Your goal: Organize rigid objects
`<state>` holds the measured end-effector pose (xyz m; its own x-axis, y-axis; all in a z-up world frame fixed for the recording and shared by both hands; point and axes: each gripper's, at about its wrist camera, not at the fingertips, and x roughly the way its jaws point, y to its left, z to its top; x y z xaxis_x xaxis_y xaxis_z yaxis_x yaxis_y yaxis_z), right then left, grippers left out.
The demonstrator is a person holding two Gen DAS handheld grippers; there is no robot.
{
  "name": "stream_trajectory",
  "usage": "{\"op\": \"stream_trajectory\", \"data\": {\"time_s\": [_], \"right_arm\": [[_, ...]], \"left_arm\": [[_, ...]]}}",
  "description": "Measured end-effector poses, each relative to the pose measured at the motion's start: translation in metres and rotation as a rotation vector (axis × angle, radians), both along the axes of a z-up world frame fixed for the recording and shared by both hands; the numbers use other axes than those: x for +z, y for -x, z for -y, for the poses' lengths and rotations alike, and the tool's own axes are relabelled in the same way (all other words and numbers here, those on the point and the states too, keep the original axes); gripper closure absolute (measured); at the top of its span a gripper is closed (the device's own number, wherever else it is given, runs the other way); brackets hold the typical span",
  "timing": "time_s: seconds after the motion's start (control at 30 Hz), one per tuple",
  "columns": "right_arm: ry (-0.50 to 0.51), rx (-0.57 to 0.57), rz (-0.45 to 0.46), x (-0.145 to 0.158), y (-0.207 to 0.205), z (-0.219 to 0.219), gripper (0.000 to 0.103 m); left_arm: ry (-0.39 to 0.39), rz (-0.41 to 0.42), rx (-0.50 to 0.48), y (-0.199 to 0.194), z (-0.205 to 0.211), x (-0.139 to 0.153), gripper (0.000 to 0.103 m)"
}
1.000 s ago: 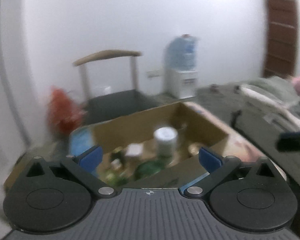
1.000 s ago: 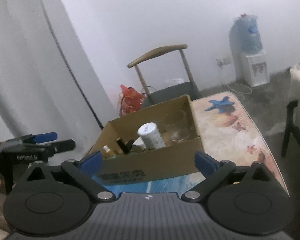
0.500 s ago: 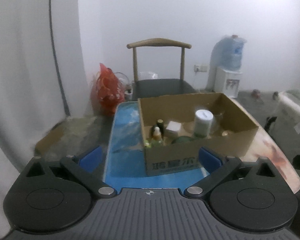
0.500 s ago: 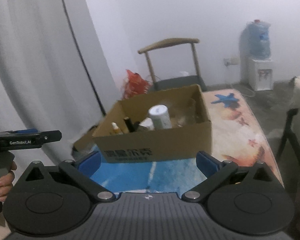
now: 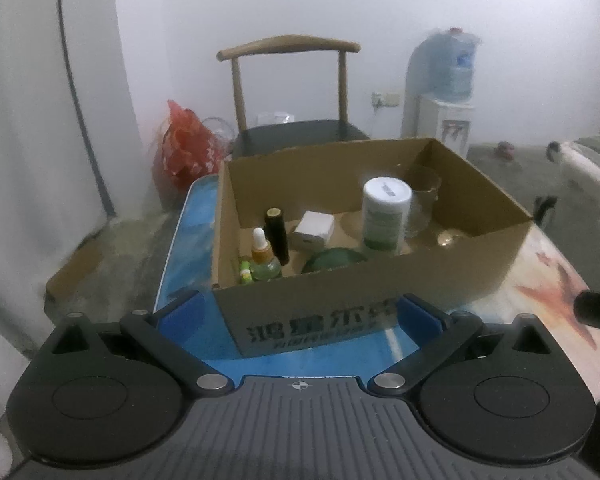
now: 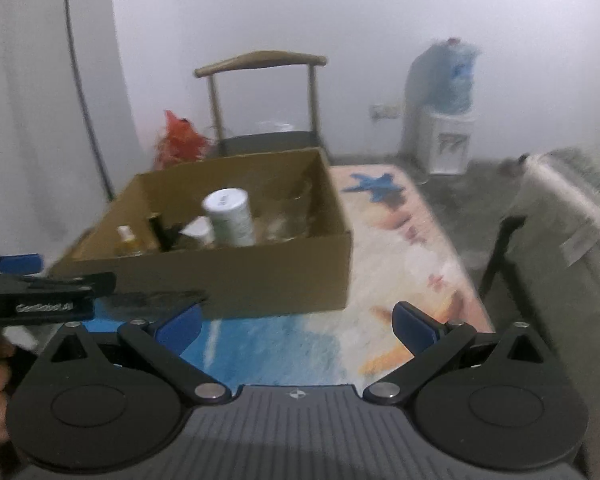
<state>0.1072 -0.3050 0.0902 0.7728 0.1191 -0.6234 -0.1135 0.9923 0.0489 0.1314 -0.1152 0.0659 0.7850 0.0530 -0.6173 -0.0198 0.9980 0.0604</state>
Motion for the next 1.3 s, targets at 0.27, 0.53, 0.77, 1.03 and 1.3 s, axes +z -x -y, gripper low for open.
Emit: {"op": "stream_trajectory", "data": {"time_s": [0.27,0.53,0.77,1.03,1.3], "right_arm": [[0.038,0.031,0.002,-0.007,-0.042,-0.025,0.000],[0.069,0.057,-0.003,-0.008,-0.066,-0.045,0.000],[0.087,0.060,-0.016,-0.010,-0.077,-0.047,0.000],[0.082,0.060,-0.023,-0.011,-0.082,-0.045,0.000],[0.089,0.063,-0.016,-0.011,-0.084,-0.045,0.000]], "left_arm": [[-0.023,-0.052,0.078,-0.026,-0.004,-0.007,0.000],[0.012,-0.053,0.104,-0.035,-0.011,0.000,0.000],[0.004,-0.049,0.105,-0.039,-0.007,0.002,0.001],[0.002,-0.059,0.108,-0.043,-0.006,0.003,0.001],[0.004,-0.059,0.111,-0.044,-0.007,0.003,0.002]]}}
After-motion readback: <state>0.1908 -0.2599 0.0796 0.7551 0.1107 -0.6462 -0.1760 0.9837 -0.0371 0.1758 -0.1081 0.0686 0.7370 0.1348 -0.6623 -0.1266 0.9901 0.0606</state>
